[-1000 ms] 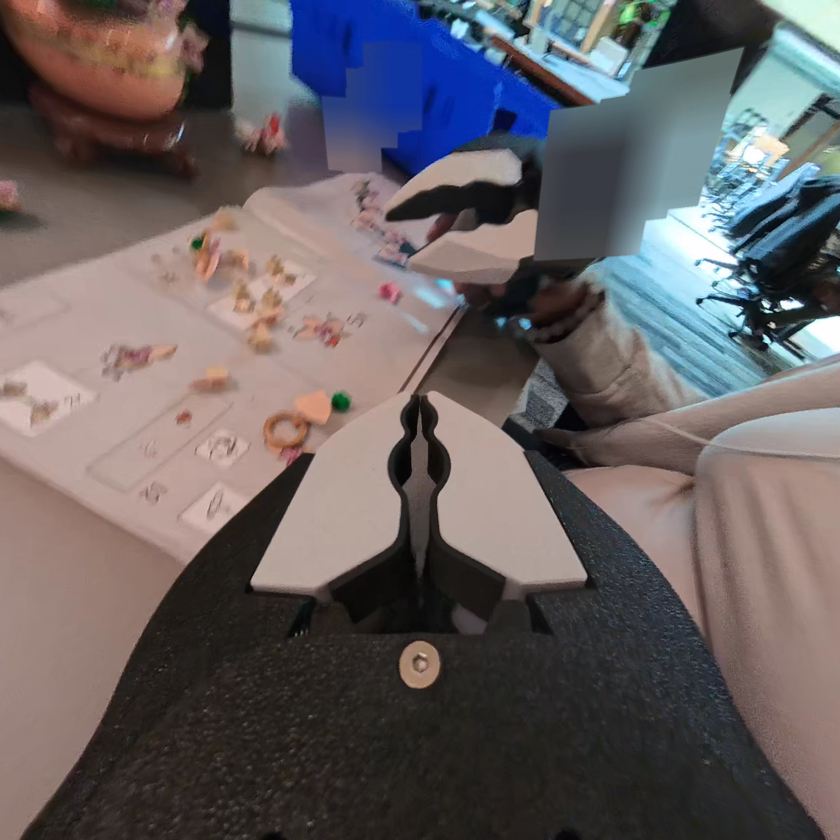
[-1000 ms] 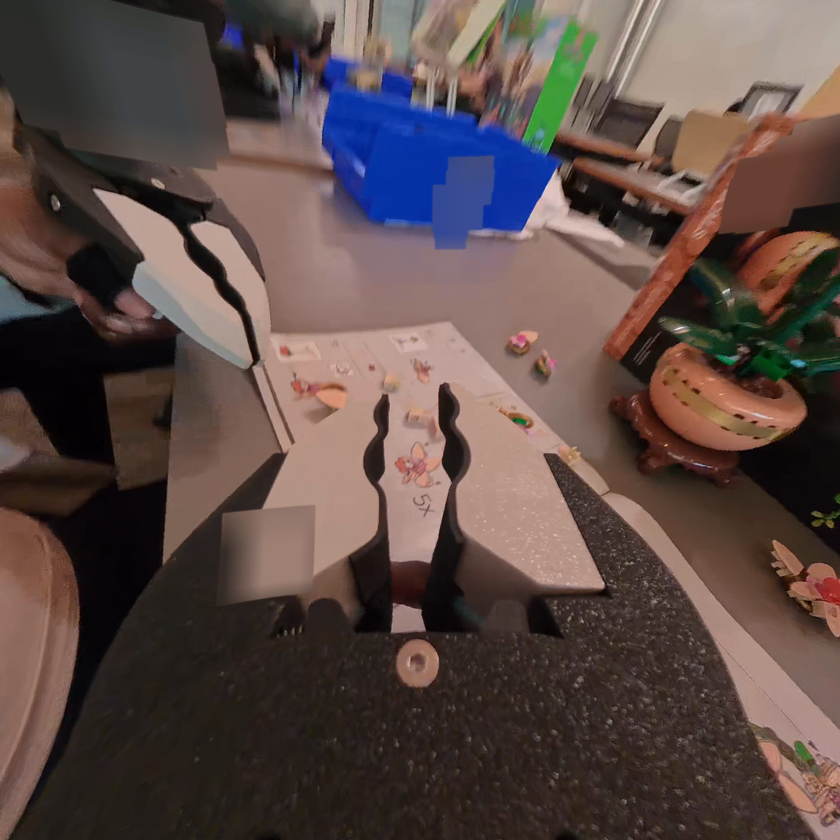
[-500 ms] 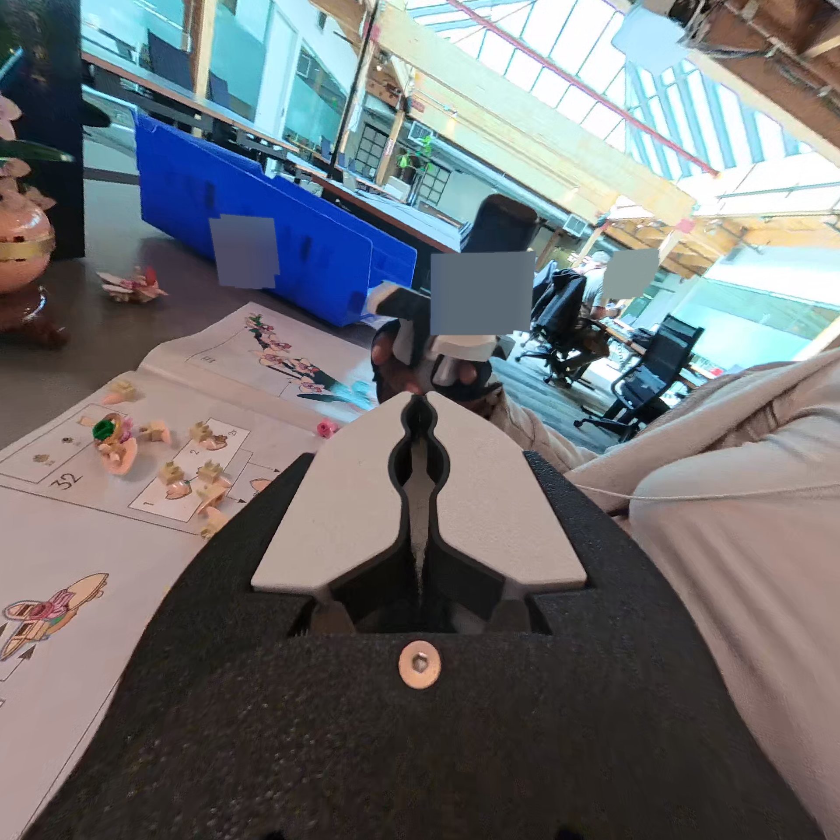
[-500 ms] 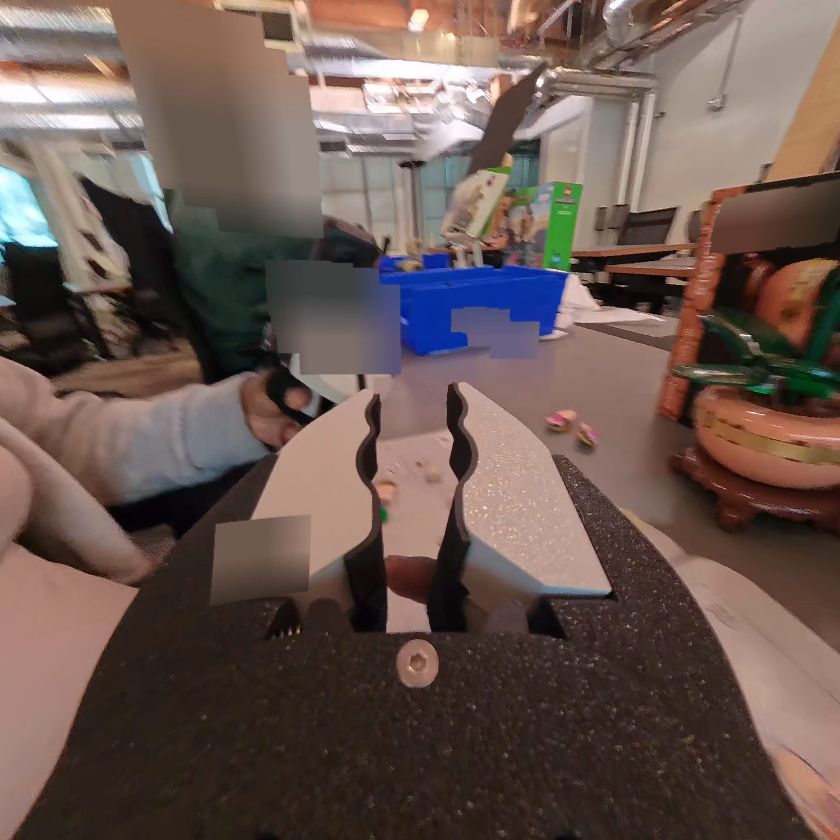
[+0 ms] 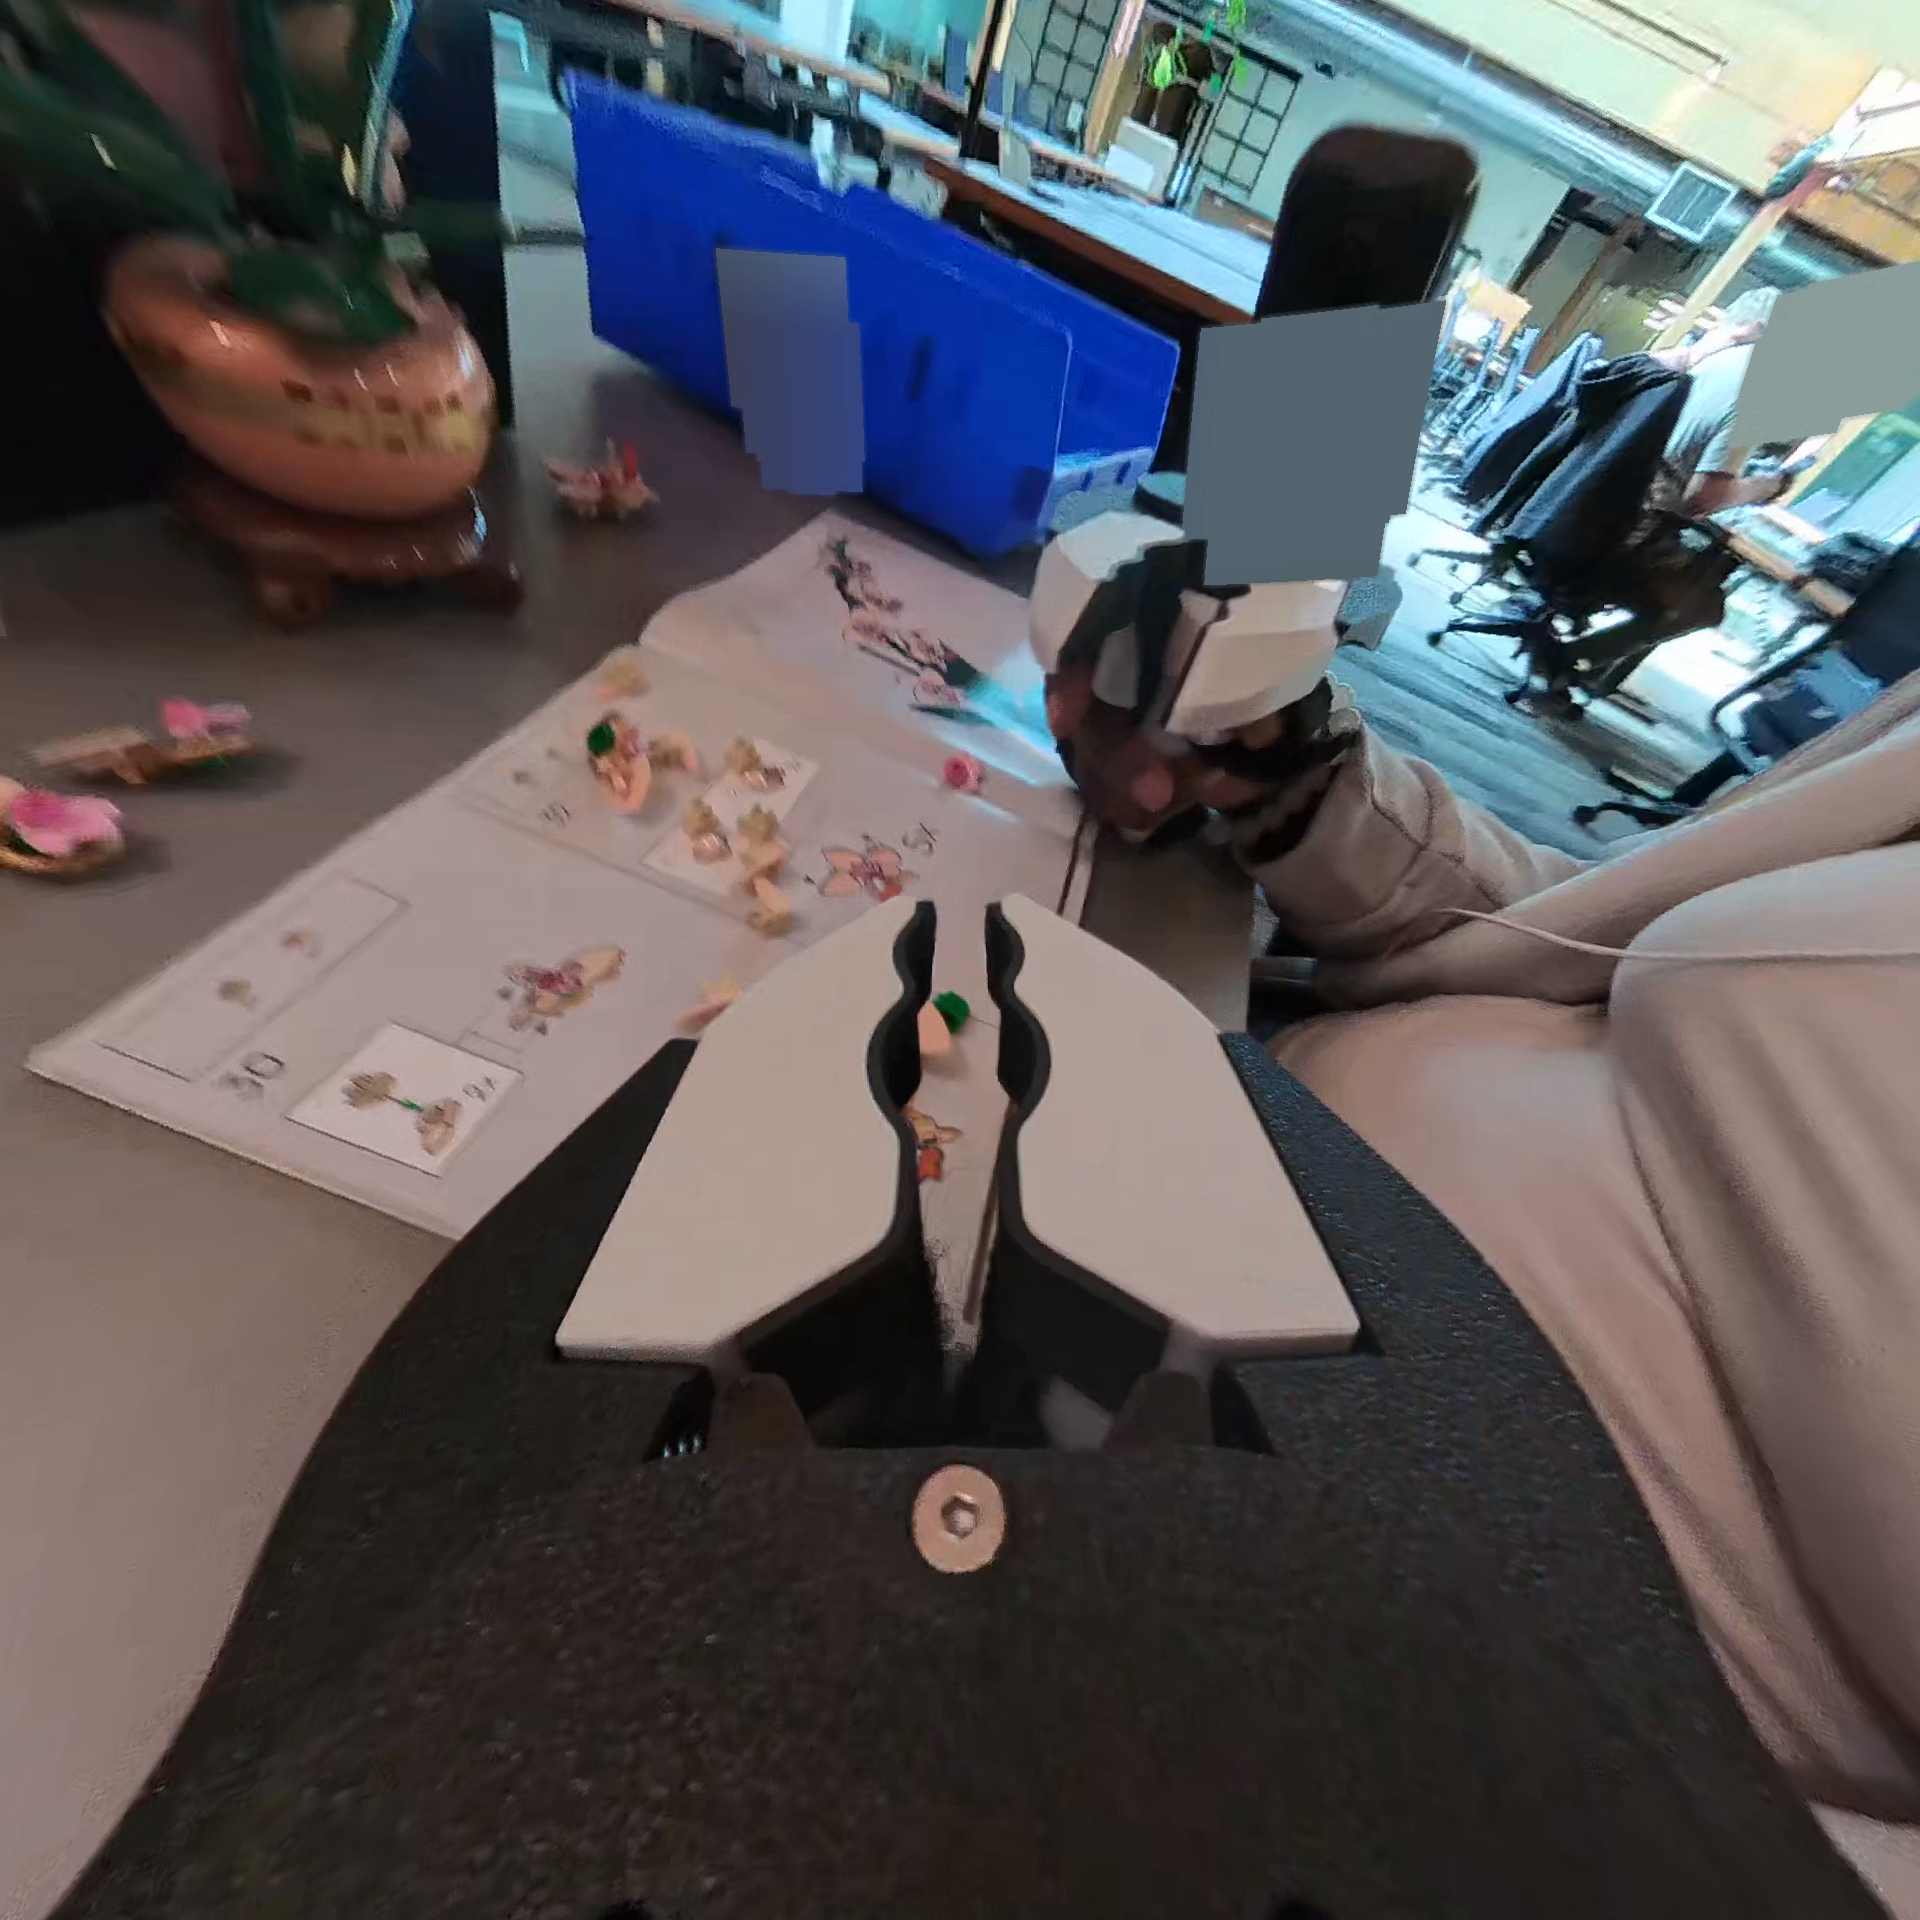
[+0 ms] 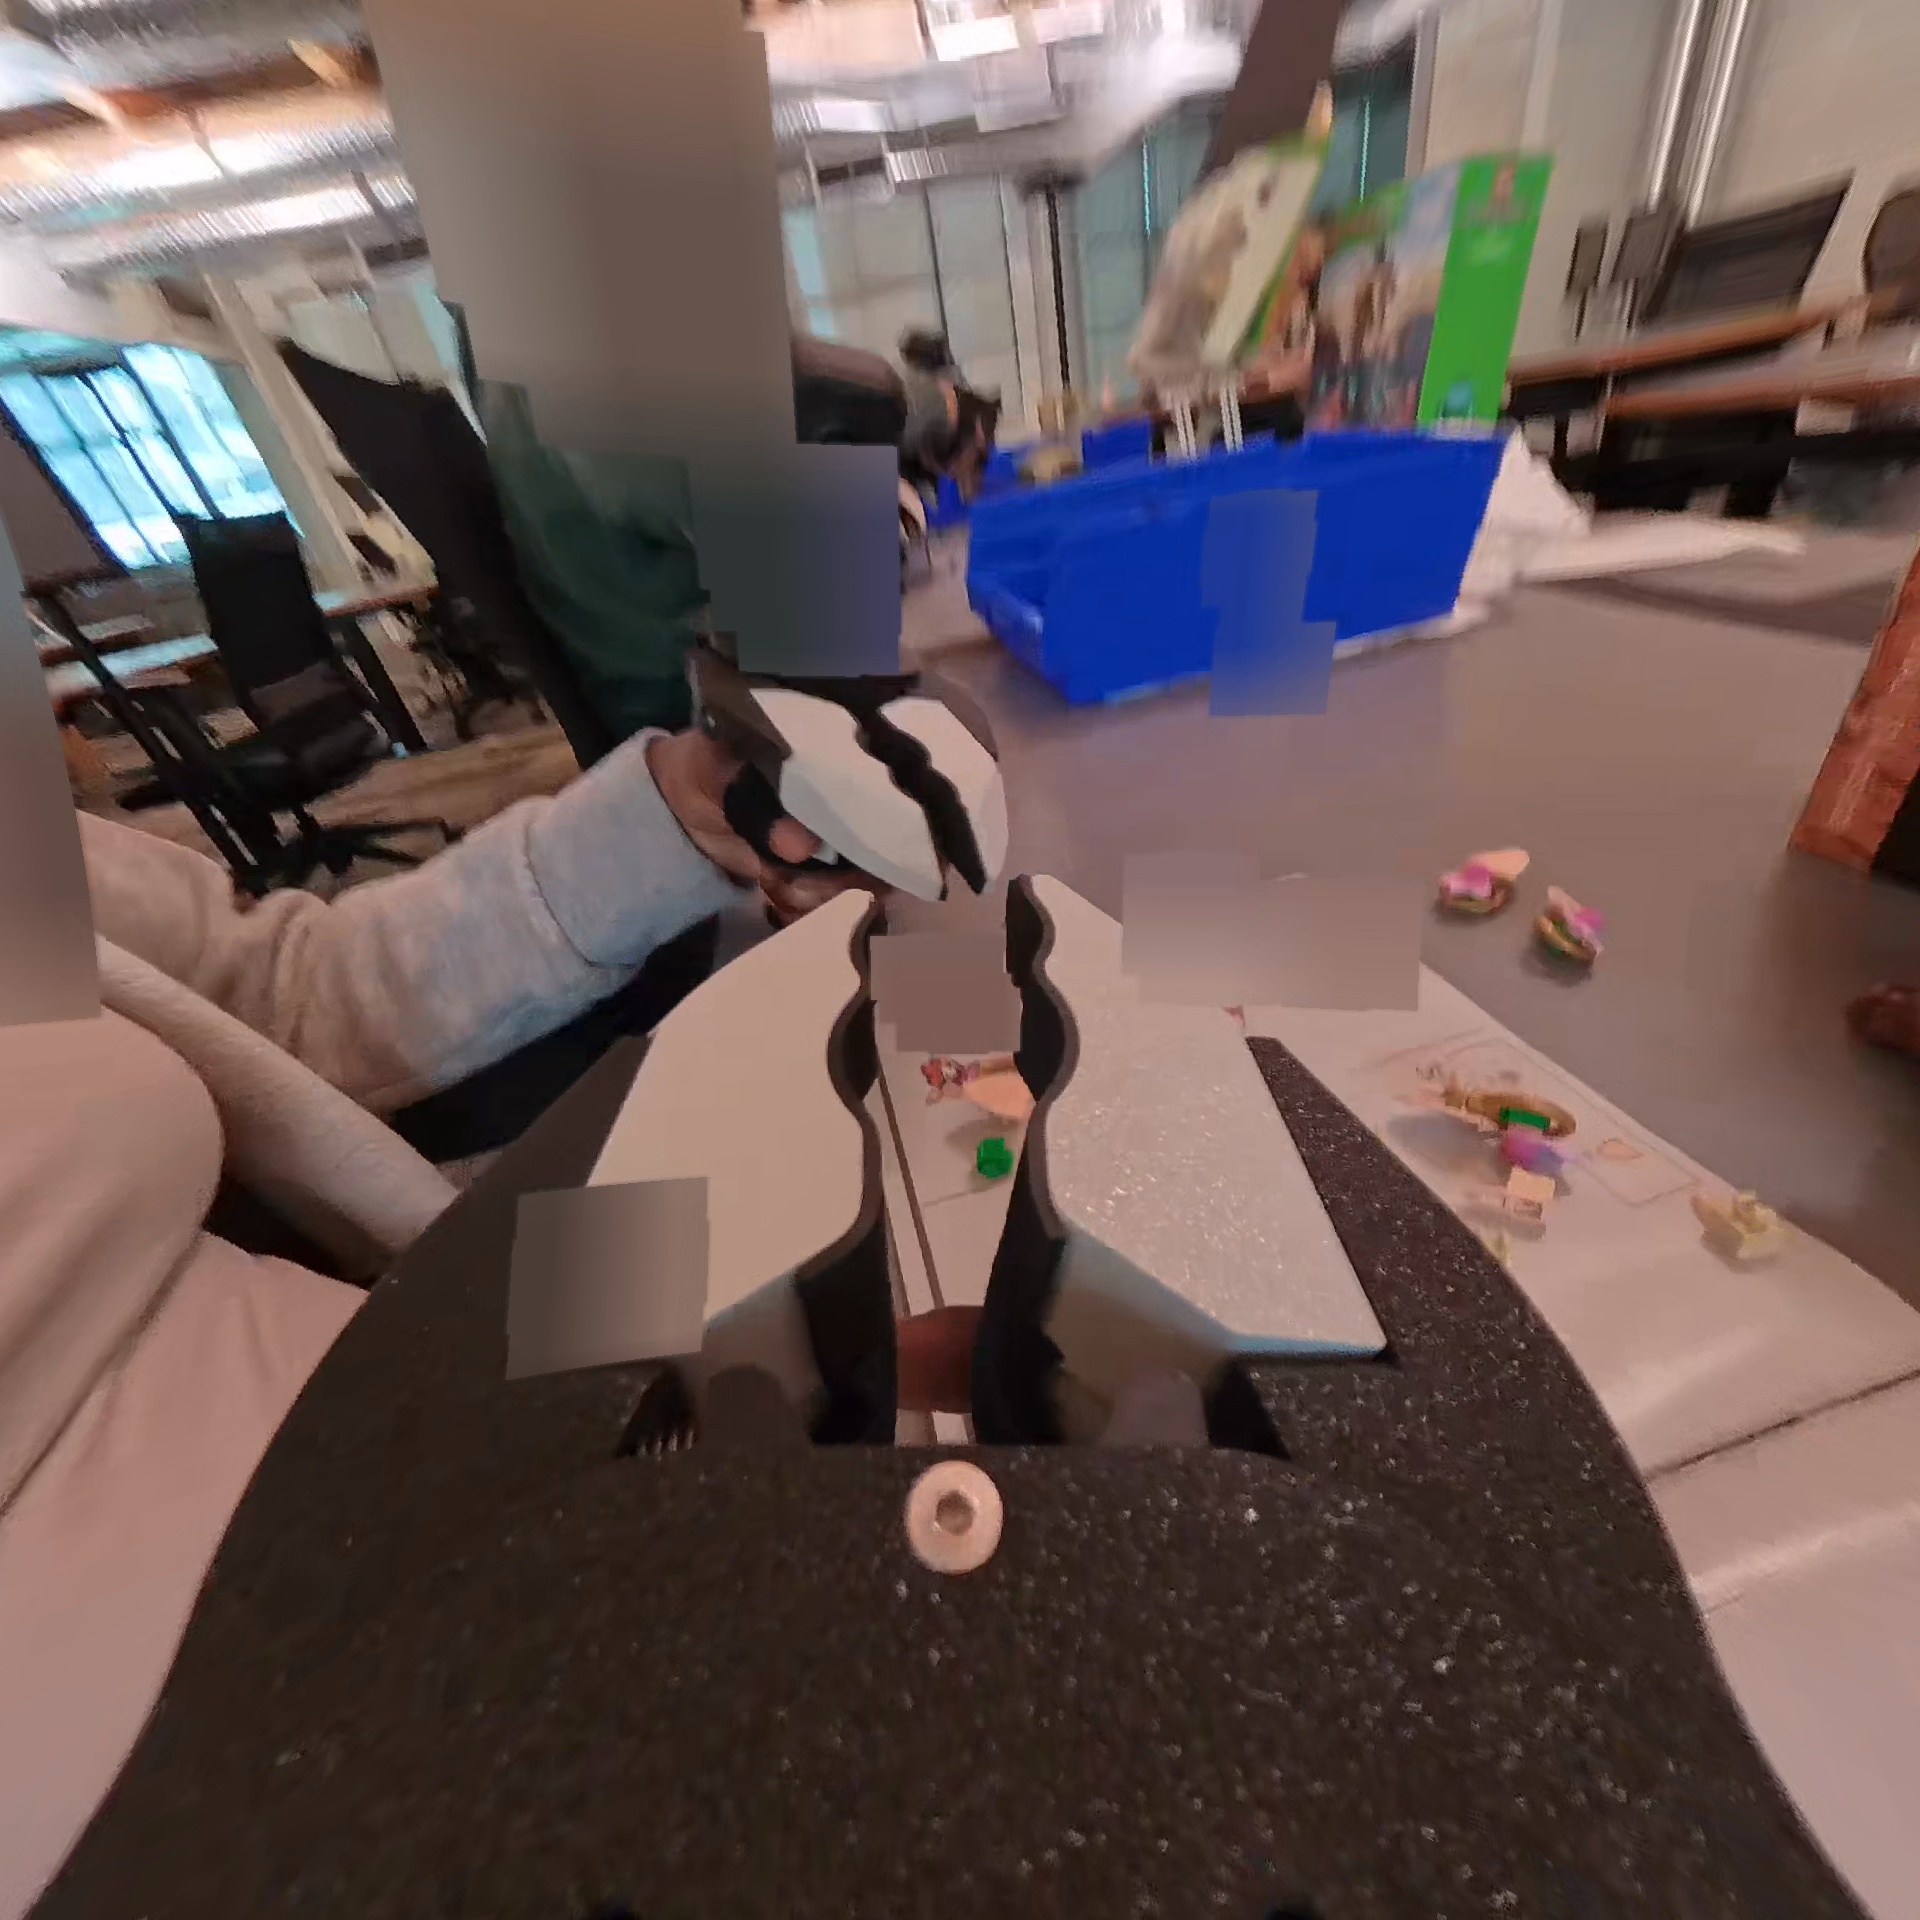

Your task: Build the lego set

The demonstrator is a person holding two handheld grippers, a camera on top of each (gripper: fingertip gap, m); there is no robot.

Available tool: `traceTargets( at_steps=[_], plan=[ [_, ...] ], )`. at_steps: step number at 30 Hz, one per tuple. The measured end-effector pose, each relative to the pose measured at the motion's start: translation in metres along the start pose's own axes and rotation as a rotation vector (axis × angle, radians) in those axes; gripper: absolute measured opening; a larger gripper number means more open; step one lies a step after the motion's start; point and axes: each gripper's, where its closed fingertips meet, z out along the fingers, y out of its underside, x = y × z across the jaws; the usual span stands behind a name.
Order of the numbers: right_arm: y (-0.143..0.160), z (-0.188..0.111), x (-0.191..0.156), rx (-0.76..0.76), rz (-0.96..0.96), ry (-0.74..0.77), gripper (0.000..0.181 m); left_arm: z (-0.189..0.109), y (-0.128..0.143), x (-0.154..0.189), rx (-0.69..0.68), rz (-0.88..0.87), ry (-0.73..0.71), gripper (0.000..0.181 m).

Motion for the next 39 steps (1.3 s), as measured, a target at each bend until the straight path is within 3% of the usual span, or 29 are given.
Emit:
traceTargets(
  at_steps=[3, 8, 11, 14, 18, 24, 29, 31, 33, 39],
  plan=[
    [0.025, 0.016, 0.003, -0.200, -0.017, 0.034, 0.025, 0.007, 0.012, -0.003, -0.085, -0.115, 0.010, 0.009],
    [0.070, 0.030, 0.011, -0.542, -0.231, 0.190, 0.032, 0.003, 0.020, -0.025, -0.135, -0.142, -0.150, 0.011],
    [0.085, 0.032, 0.014, -0.653, -0.317, 0.232, 0.035, 0.004, 0.022, -0.026, -0.145, -0.149, -0.150, 0.011],
    [0.085, 0.033, 0.016, -0.658, -0.307, 0.235, 0.031, 0.007, 0.028, -0.024, -0.188, -0.139, -0.148, 0.012],
    [0.087, 0.034, 0.016, -0.673, -0.365, 0.247, 0.012, 0.010, 0.032, -0.019, -0.224, -0.122, -0.120, 0.012],
    [0.066, 0.030, 0.021, -0.540, -0.493, 0.327, 0.000, 0.001, 0.018, -0.020, -0.103, -0.212, -0.066, 0.013],
    [0.054, 0.022, -0.001, -0.421, -0.373, 0.229, 0.018, -0.011, 0.003, -0.026, 0.035, -0.338, 0.000, 0.012],
    [0.066, 0.022, -0.013, -0.491, -0.232, 0.170, 0.025, -0.010, 0.004, -0.026, 0.030, -0.341, 0.004, 0.012],
    [0.078, 0.025, -0.011, -0.568, -0.157, 0.212, 0.029, -0.007, 0.008, -0.024, -0.003, -0.325, 0.002, 0.012],
    [0.075, 0.038, 0.002, -0.636, -0.192, 0.196, 0.037, -0.004, 0.010, -0.018, -0.024, -0.305, 0.022, 0.012]
  ],
)
